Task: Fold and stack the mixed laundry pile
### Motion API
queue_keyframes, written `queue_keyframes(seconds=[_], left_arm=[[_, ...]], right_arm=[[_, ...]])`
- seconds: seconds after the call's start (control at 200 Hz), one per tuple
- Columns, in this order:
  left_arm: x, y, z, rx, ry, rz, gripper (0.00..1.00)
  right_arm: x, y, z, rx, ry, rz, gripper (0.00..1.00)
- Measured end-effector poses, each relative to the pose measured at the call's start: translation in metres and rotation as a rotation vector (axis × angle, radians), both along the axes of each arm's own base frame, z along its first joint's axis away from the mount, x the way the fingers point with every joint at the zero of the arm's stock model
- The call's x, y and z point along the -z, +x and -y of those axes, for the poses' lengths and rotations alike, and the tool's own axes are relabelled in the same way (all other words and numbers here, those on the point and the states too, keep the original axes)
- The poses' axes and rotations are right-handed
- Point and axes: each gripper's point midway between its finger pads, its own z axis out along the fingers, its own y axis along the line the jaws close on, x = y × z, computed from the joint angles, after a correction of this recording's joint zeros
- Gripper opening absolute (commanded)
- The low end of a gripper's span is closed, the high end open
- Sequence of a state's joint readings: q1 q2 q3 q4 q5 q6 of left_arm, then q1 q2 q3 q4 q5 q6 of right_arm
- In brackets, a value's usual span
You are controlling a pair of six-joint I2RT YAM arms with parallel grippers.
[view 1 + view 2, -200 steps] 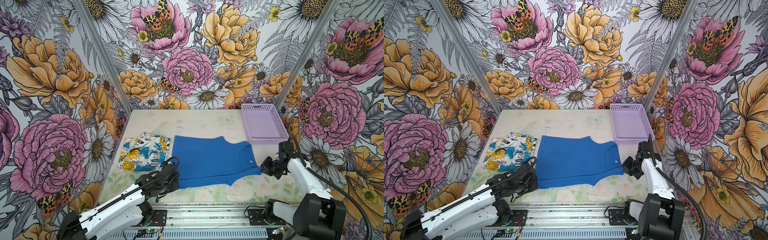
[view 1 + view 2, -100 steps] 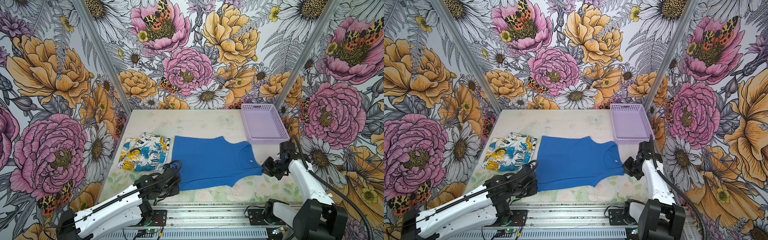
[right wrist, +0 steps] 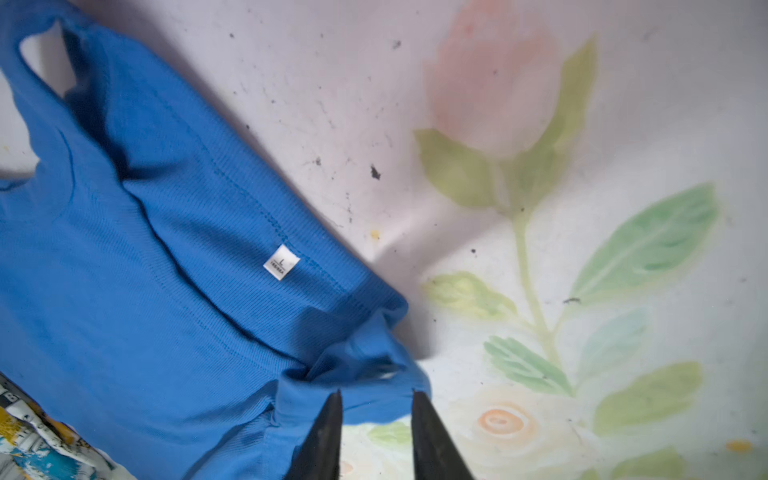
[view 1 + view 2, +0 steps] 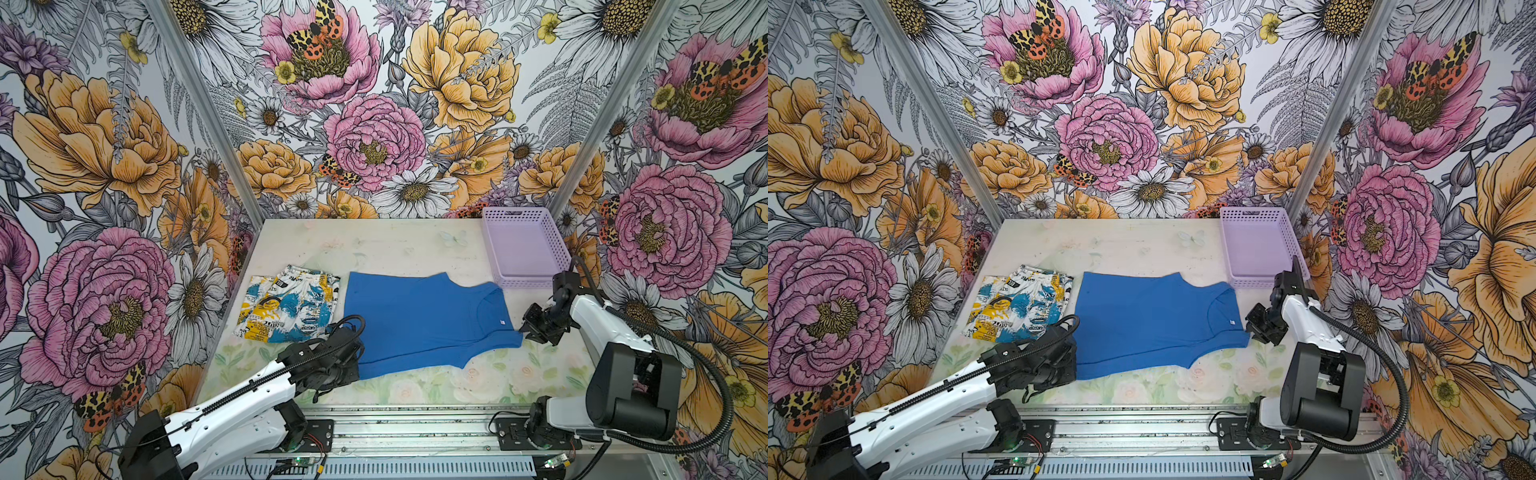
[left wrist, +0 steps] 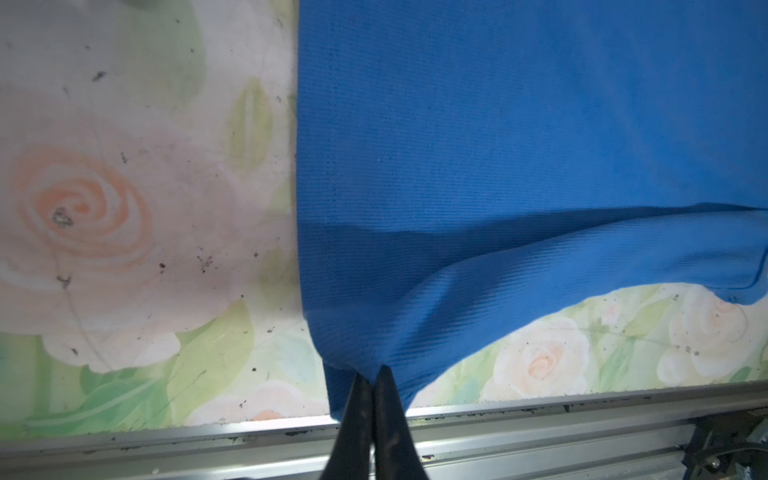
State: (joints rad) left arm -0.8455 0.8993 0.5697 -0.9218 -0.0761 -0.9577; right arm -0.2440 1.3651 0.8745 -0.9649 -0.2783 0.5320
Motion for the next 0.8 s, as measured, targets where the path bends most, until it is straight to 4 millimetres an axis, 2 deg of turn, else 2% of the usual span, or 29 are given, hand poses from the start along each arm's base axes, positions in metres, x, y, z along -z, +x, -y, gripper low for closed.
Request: queue_keyframes(seconds=[0.165,0.285,0.42,0.515,0.615,0.796], left_arm=[[0.002,-0.001,0.003,0.014,-0.001,-0.012,0.03],[-0.001,0.000,0.004,0.021,-0.015,-0.002,0.03],[-0.003,0.000,0.005,0.021,-0.025,0.005,0.03],[-0.003,0.000,0.005,0.022,-0.026,0.003,0.03],[-0.003,-0.001,0.005,0.022,-0.027,0.003,0.03],[-0.002,-0.002,0.004,0.020,-0.034,0.003,0.03]], right_arm=[[-0.020,-0.004,-0.024,-0.086,-0.018,0.075,0.42],[-0.023,-0.018,-0.062,-0.180,0.007,0.098,0.40],[-0.005,-0.043,-0.114,-0.298,0.077,0.069,0.38],[0.012,-0.065,-0.141,-0.364,0.112,0.018,0.38],[0.020,-0.078,-0.160,-0.411,0.130,-0.007,0.38],[0.026,-0.079,-0.179,-0.421,0.151,0.013,0.38]])
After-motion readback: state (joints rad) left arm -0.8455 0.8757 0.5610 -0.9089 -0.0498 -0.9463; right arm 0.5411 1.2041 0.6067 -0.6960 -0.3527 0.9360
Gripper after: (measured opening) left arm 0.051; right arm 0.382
